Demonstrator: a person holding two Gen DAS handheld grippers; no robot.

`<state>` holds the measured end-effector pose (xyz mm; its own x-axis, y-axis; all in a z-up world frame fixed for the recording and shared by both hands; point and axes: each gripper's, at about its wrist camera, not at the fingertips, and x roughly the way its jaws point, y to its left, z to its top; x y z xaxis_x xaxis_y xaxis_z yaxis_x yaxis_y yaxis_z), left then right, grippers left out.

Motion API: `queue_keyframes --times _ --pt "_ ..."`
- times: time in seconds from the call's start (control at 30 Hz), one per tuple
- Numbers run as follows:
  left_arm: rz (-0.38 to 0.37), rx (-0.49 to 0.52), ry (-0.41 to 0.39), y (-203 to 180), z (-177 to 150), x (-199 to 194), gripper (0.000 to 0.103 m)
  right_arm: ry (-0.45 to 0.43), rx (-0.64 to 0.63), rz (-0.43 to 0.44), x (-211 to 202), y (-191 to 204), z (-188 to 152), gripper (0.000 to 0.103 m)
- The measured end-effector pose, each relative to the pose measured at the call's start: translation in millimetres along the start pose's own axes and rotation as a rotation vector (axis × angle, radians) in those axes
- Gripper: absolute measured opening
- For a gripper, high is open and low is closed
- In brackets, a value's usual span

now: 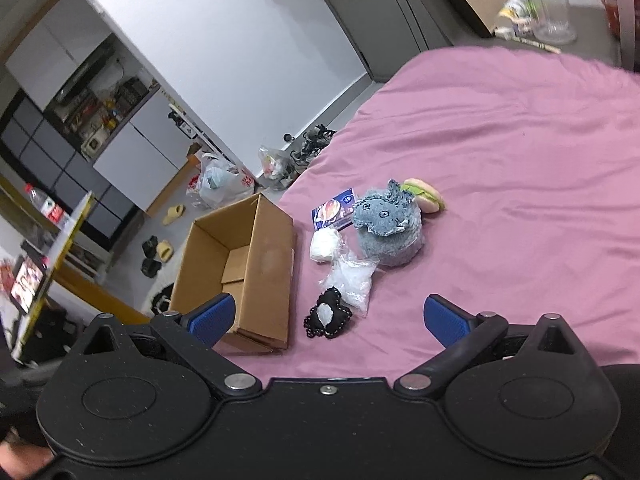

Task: Organize soft objects
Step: 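Grasp the black heart keychain with the left tool while the right tool grasps the clear plastic bag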

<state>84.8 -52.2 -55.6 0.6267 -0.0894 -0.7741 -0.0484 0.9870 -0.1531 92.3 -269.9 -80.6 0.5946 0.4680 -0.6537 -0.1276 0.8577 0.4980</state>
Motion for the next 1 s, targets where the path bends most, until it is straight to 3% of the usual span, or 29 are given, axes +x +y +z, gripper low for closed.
queue_keyframes --times 0.13,0.4,0.77,0.83,1.0 --pt "-0.011 -0.022 0.023 -3.1 -1.7 15.1 0.072 0.015 0.031 0.009 8.7 -6.0 3.6 0.095" --pt "0.014 -0.039 0.075 -9.3 -4.7 48.7 0.067 0.044 0.073 0.026 27.4 -13.6 9.4 0.094" --pt "0.048 -0.027 0.127 -21.4 -4.1 89.7 0.067 0.084 0.123 0.046 44.3 -27.1 10.8 0.095" --pt "0.055 -0.024 0.131 -23.6 -4.2 97.2 0.067 0.122 0.141 0.022 56.1 -31.0 10.8 0.095" --pt "0.081 -0.038 0.146 -24.6 -4.2 114.4 0.067 0.177 0.218 0.055 78.0 -46.4 12.5 0.093"
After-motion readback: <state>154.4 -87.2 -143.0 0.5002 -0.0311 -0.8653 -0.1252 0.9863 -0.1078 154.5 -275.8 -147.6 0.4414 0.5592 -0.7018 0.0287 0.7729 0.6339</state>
